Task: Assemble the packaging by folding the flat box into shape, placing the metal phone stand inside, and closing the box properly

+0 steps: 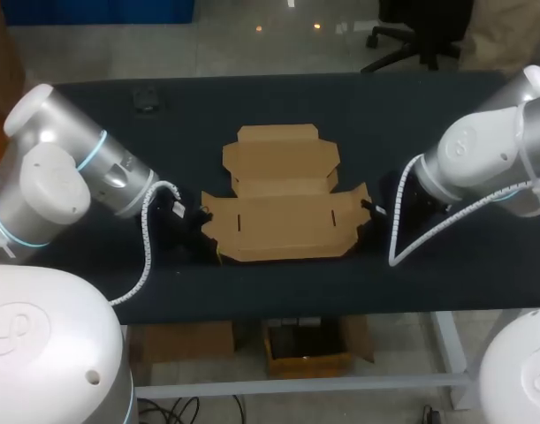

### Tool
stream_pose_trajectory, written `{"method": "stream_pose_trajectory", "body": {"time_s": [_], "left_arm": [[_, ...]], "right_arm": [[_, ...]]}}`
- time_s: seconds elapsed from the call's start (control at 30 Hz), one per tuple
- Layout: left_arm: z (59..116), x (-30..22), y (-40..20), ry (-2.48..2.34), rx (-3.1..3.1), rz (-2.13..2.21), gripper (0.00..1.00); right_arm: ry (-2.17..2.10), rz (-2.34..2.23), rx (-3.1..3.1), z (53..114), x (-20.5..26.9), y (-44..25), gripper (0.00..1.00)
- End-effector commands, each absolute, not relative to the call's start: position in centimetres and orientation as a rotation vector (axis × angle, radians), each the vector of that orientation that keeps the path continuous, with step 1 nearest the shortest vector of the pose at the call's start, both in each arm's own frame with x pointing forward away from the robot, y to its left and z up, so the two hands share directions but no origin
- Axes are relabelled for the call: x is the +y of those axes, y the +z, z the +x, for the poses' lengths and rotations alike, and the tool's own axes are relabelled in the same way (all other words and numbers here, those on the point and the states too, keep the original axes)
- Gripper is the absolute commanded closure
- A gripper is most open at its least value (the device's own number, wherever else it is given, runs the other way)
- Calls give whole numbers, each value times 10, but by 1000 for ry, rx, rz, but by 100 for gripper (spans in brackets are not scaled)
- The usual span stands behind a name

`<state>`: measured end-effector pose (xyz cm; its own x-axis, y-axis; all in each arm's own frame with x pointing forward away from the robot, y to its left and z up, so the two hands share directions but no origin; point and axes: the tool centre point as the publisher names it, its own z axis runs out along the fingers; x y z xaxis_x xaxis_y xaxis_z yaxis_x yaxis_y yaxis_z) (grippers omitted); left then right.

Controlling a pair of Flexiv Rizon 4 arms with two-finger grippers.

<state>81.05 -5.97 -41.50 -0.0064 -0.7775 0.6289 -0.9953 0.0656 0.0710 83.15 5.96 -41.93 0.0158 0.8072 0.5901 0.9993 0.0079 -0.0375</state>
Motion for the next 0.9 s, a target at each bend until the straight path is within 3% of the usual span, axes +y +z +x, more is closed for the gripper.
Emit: {"method": "stream_pose_trajectory", "body": {"time_s": [0.03, 0.9], "left_arm": [[809, -65, -411, 542, -1846, 1782, 100], [813, -57, -408, 555, -1844, 1834, 100]], "right_arm": [[-561, -1843, -1844, 833, 60, -417, 100], [-502, -1877, -1823, 822, 68, -415, 100]]}}
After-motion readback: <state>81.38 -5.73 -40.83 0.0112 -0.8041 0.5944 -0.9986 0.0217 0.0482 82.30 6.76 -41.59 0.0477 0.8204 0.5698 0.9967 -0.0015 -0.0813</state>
